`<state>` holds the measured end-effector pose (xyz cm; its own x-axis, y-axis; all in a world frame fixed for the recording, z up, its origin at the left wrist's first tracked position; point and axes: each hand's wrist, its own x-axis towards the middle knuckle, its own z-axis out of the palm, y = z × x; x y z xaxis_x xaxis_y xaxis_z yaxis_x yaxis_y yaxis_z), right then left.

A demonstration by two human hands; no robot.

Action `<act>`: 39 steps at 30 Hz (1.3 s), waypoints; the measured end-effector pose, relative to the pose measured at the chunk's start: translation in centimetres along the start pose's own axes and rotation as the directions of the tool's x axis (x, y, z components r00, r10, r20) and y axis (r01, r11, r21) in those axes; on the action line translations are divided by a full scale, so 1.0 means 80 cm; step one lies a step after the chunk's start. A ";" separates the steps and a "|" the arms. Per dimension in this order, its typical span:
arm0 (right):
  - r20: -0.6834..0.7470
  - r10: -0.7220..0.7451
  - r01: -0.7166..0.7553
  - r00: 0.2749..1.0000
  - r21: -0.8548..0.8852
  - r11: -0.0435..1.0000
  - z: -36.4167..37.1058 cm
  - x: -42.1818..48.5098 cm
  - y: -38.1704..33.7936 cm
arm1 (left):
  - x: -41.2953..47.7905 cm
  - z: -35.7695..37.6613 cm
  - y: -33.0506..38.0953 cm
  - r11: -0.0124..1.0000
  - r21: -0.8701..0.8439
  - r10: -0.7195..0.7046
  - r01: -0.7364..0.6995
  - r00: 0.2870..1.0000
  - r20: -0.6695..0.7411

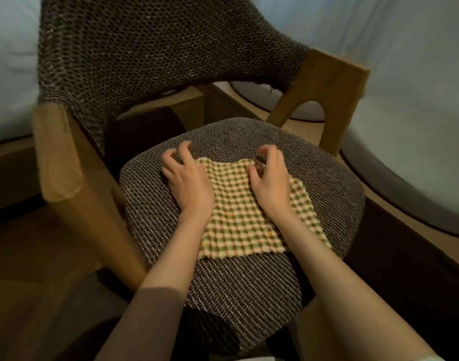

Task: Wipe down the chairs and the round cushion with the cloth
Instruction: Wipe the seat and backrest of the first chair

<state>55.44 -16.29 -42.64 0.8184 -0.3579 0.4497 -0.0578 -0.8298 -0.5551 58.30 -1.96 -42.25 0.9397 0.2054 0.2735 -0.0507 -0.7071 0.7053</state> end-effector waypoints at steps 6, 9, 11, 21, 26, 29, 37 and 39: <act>0.351 -0.201 0.165 0.914 0.130 0.978 -0.042 -0.012 -0.001 | -0.025 -0.036 0.004 0.940 0.097 0.307 -0.326 0.936 0.172; 0.448 -0.268 0.253 0.853 0.094 0.963 -0.075 -0.007 0.006 | -0.039 -0.058 -0.007 0.909 0.048 0.392 -0.413 0.890 0.232; 0.539 -0.252 0.276 0.804 0.037 0.960 -0.093 -0.002 0.016 | -0.047 -0.069 -0.017 0.898 0.073 0.386 -0.434 0.856 0.344; 0.466 -0.238 0.345 0.852 -0.159 0.925 -0.097 -0.025 0.044 | -0.037 -0.074 -0.013 0.863 0.193 0.345 -0.467 0.824 0.450; 0.297 -0.277 0.295 0.914 -0.016 0.955 -0.115 -0.023 0.037 | -0.038 -0.085 -0.001 0.893 -0.047 0.438 -0.449 0.839 0.322; 0.130 -0.255 0.230 0.958 0.177 0.957 -0.138 -0.006 0.017 | -0.027 -0.098 0.026 0.859 -0.254 0.500 -0.445 0.836 0.225; -0.075 -0.230 0.242 0.970 0.273 0.931 -0.178 0.045 0.007 | 0.005 -0.093 0.062 0.829 -0.502 0.356 -0.246 0.925 0.134; 0.024 -0.181 0.175 0.983 0.161 0.971 -0.165 0.051 0.025 | 0.005 -0.076 0.052 0.908 -0.348 0.335 -0.232 0.903 0.270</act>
<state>51.11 -25.06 -32.69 0.8288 -0.1915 0.5257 0.1787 -0.7998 -0.5731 56.38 -0.69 -35.27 0.9228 -0.2336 0.3065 -0.3823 -0.4542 0.8047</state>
